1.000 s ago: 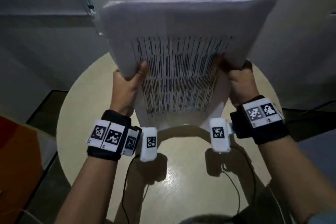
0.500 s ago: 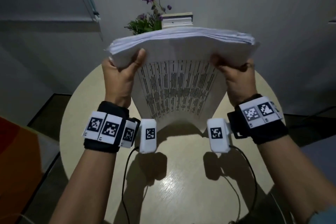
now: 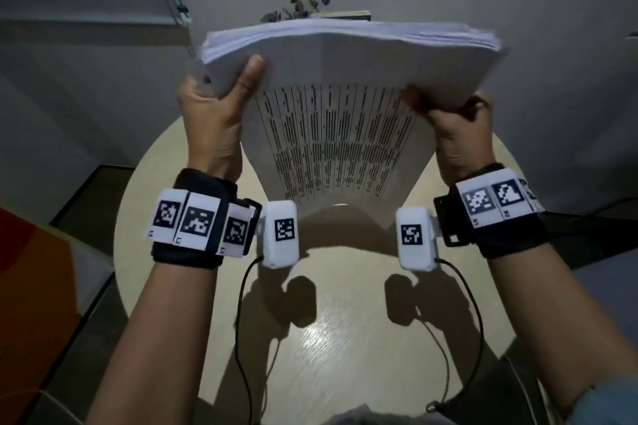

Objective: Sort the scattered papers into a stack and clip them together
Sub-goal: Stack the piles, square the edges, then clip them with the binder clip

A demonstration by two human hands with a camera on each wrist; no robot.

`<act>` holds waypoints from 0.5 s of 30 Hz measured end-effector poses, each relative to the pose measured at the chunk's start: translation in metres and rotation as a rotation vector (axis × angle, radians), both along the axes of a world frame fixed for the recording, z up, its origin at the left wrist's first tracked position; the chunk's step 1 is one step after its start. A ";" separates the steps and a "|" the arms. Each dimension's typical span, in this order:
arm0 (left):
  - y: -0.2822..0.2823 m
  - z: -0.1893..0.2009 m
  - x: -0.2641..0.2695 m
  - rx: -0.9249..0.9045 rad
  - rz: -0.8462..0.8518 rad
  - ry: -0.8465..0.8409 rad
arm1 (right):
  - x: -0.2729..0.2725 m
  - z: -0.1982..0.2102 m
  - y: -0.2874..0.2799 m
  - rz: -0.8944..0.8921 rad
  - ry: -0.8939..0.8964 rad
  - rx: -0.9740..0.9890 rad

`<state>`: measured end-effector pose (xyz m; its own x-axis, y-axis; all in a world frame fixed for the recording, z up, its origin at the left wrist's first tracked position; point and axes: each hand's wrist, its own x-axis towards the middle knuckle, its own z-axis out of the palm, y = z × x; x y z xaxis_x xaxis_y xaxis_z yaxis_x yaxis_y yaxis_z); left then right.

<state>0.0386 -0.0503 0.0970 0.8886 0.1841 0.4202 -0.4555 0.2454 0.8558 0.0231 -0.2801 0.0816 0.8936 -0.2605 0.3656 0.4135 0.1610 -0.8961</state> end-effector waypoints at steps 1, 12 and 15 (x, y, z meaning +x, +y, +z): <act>0.001 -0.002 0.000 0.048 0.012 0.002 | 0.001 -0.005 -0.002 0.006 0.032 0.000; 0.019 0.013 -0.005 0.751 0.308 0.031 | 0.010 -0.007 0.011 0.065 0.107 -0.396; 0.013 0.031 -0.009 1.145 0.174 0.061 | 0.016 0.025 0.018 0.256 0.050 -0.700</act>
<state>0.0299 -0.0368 0.1280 0.9132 -0.1545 0.3771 -0.3573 -0.7488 0.5582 0.0394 -0.2622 0.1071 0.9152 0.2363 0.3265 0.3953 -0.3683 -0.8415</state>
